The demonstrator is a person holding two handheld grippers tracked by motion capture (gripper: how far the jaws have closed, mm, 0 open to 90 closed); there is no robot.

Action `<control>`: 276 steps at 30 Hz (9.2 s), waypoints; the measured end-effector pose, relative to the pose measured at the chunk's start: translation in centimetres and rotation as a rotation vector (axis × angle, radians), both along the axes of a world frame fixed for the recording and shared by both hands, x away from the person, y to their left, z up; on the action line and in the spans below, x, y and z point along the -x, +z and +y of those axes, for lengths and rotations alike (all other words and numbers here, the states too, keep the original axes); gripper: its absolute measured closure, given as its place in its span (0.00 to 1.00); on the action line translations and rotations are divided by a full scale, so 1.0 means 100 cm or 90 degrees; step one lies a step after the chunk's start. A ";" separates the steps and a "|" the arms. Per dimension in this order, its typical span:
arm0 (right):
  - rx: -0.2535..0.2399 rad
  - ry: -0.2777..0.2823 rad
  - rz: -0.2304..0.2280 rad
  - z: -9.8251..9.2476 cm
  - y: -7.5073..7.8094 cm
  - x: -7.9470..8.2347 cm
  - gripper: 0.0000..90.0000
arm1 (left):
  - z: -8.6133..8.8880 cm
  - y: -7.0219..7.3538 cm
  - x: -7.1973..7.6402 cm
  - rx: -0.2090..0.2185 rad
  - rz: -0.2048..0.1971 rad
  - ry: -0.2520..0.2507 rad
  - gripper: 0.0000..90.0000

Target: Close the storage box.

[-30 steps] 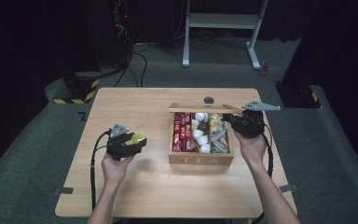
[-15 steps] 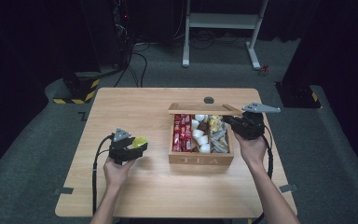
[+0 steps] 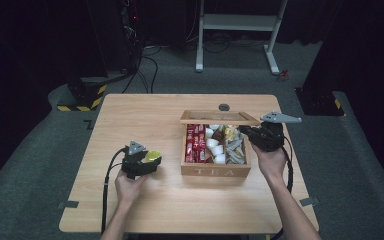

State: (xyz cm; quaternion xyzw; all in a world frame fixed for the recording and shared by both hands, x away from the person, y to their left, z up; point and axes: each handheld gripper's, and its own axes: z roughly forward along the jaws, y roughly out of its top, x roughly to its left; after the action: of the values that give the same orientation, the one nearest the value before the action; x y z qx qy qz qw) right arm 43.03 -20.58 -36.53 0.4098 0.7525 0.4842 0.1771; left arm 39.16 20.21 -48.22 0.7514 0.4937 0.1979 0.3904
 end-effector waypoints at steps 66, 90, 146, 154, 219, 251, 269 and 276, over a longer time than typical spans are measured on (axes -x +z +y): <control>-0.010 0.003 0.010 -0.002 -0.006 0.005 1.00 | 0.000 0.002 0.008 0.036 -0.022 -0.005 0.36; -0.009 0.012 0.007 -0.006 -0.010 0.017 1.00 | 0.055 -0.022 0.029 -0.004 0.007 0.093 0.39; 0.001 0.010 0.041 -0.011 -0.064 0.052 1.00 | 0.061 -0.046 0.036 -0.062 0.016 0.128 0.32; 0.019 0.009 0.042 -0.010 -0.073 0.057 1.00 | 0.060 -0.046 0.036 -0.063 0.019 0.122 0.29; 0.000 -0.053 -0.009 -0.048 -0.070 0.064 0.77 | 0.059 -0.046 0.035 -0.066 0.020 0.114 0.26; 0.008 -0.163 0.018 -0.096 -0.100 0.056 0.65 | 0.059 -0.046 0.035 -0.066 0.019 0.114 0.26; 0.099 -0.194 0.070 -0.092 -0.137 0.046 0.62 | 0.059 -0.046 0.035 -0.066 0.019 0.114 0.26; 0.127 -0.196 0.080 -0.087 -0.145 0.042 0.61 | 0.059 -0.046 0.035 -0.066 0.019 0.114 0.26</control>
State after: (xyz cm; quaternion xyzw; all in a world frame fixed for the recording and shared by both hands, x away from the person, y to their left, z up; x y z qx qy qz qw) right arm 38.79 -29.26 -50.99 0.5299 0.7347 0.3479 0.2417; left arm 35.65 26.13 -52.85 0.7265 0.5537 0.2460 0.3242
